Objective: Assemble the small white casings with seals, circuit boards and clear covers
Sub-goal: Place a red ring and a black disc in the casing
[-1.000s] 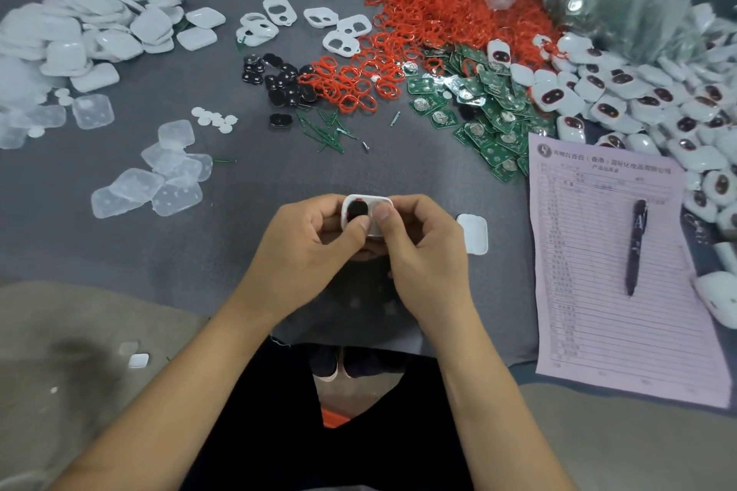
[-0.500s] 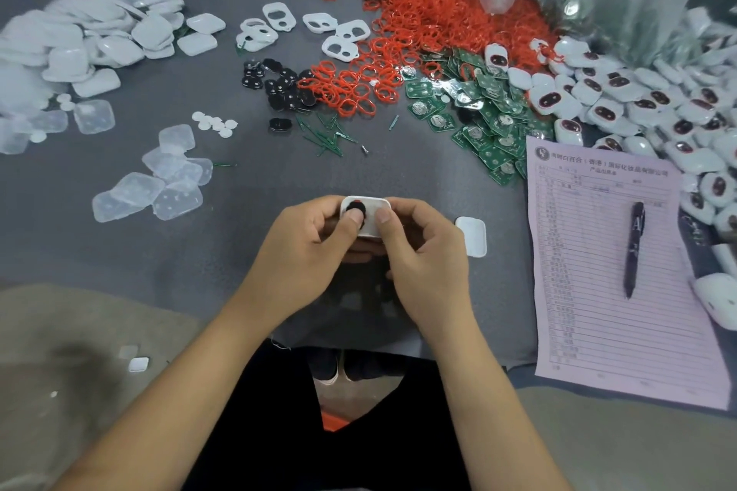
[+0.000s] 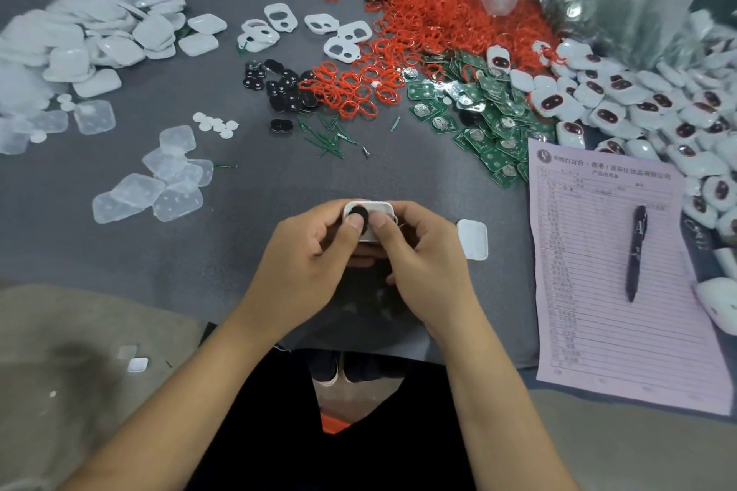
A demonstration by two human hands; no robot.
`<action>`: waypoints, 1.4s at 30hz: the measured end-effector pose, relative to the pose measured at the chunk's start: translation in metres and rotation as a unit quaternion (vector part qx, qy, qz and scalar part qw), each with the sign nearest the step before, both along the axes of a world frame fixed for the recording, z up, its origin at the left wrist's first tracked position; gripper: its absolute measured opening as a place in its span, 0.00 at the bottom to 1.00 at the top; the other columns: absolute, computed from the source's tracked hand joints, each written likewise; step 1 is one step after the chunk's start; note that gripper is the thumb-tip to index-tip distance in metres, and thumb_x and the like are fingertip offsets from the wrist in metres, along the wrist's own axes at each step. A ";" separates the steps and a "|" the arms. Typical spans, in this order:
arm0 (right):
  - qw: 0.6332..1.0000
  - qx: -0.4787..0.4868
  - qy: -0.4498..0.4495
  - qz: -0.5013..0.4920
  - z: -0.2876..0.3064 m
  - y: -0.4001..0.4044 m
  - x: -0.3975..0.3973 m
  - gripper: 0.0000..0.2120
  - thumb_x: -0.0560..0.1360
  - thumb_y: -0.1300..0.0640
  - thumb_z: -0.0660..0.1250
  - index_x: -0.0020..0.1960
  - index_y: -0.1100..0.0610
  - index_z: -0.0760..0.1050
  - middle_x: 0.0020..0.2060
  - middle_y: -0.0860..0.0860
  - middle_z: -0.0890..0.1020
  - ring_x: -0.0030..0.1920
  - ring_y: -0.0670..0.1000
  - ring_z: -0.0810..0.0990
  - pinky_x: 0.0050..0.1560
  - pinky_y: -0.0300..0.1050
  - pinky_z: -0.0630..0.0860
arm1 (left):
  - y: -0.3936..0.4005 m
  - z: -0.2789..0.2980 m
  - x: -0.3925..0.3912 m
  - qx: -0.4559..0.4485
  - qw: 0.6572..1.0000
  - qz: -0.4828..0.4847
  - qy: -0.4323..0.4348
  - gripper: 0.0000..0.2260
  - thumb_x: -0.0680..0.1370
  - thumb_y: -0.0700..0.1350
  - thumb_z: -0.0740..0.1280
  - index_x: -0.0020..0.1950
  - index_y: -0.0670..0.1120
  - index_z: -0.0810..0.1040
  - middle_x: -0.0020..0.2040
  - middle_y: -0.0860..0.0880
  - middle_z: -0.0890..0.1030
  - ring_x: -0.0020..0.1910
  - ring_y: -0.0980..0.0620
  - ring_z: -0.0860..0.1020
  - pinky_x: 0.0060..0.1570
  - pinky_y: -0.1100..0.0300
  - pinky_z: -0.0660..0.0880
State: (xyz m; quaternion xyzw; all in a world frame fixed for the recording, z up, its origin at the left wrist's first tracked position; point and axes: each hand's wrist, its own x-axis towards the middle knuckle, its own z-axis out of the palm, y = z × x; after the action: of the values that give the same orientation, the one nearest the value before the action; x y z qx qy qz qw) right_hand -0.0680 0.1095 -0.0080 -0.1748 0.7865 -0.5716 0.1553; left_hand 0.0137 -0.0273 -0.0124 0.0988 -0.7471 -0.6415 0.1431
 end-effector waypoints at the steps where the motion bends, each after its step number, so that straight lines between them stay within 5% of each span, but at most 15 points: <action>1: 1.000 0.005 -0.001 0.003 0.000 0.000 0.001 0.06 0.83 0.55 0.67 0.53 0.52 0.83 0.40 0.42 0.84 0.42 0.46 0.83 0.43 0.51 0.82 | 0.002 0.001 0.000 -0.009 1.000 0.007 0.004 0.12 0.87 0.40 0.61 0.64 0.45 0.83 0.52 0.54 0.87 0.50 0.54 0.87 0.47 0.62 0.83; 8: 0.999 -0.017 -0.013 -0.030 0.000 -0.009 0.002 0.05 0.83 0.54 0.67 0.50 0.51 0.81 0.38 0.43 0.84 0.39 0.45 0.82 0.42 0.50 0.80 | 0.010 0.004 -0.002 -0.058 0.996 0.066 0.032 0.11 0.86 0.37 0.62 0.61 0.44 0.83 0.48 0.59 0.87 0.47 0.63 0.85 0.45 0.74 0.77; 13: 0.999 -0.017 -0.006 -0.033 0.001 -0.012 0.004 0.05 0.82 0.53 0.69 0.50 0.50 0.83 0.41 0.46 0.86 0.44 0.51 0.84 0.47 0.52 0.82 | 0.005 0.004 0.001 -0.024 0.998 0.055 0.025 0.12 0.86 0.38 0.61 0.63 0.44 0.83 0.50 0.55 0.87 0.48 0.57 0.86 0.46 0.66 0.82; 20: 0.998 -0.037 -0.053 -0.004 0.004 -0.003 -0.004 0.06 0.82 0.56 0.70 0.53 0.54 0.85 0.41 0.55 0.86 0.38 0.49 0.82 0.32 0.40 0.78 | 0.003 0.006 -0.003 0.039 0.998 0.037 -0.023 0.12 0.86 0.38 0.62 0.61 0.47 0.84 0.48 0.52 0.88 0.47 0.53 0.87 0.44 0.61 0.84; 26: 0.999 -0.034 0.006 -0.019 -0.001 0.001 -0.001 0.06 0.81 0.56 0.71 0.57 0.50 0.83 0.42 0.46 0.85 0.37 0.48 0.83 0.33 0.45 0.79 | 0.002 0.006 -0.005 0.082 0.995 0.043 -0.039 0.11 0.86 0.38 0.63 0.59 0.47 0.84 0.48 0.50 0.88 0.47 0.51 0.87 0.43 0.61 0.84; 31: 0.966 -0.222 -0.079 -0.109 -0.001 0.013 -0.003 0.08 0.80 0.54 0.68 0.59 0.51 0.80 0.39 0.48 0.80 0.26 0.44 0.69 0.23 0.35 0.63 | 0.003 0.009 -0.013 0.161 0.983 0.052 -0.077 0.11 0.86 0.38 0.60 0.59 0.41 0.83 0.46 0.45 0.88 0.45 0.45 0.88 0.41 0.61 0.83; 37: 0.956 0.026 0.233 -0.175 -0.006 0.036 -0.010 0.05 0.80 0.54 0.66 0.51 0.48 0.82 0.40 0.43 0.82 0.38 0.45 0.77 0.39 0.40 0.73 | -0.002 0.013 -0.015 0.209 0.973 0.051 -0.078 0.12 0.86 0.40 0.59 0.57 0.40 0.82 0.46 0.42 0.88 0.45 0.42 0.88 0.41 0.61 0.83; 42: 0.886 0.205 0.399 -0.118 -0.009 0.028 -0.004 0.09 0.80 0.47 0.69 0.54 0.49 0.85 0.46 0.47 0.79 0.48 0.54 0.73 0.42 0.45 0.70 | -0.004 0.014 -0.017 0.245 0.965 0.062 -0.072 0.14 0.87 0.42 0.57 0.54 0.41 0.82 0.46 0.40 0.88 0.45 0.40 0.88 0.41 0.61 0.83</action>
State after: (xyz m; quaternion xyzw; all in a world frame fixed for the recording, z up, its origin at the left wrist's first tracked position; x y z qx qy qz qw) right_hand -0.0725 0.1378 -0.0169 -0.2585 0.8967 -0.2936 -0.2073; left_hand -0.0032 -0.0310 0.0014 0.2227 -0.5681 -0.7858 0.1004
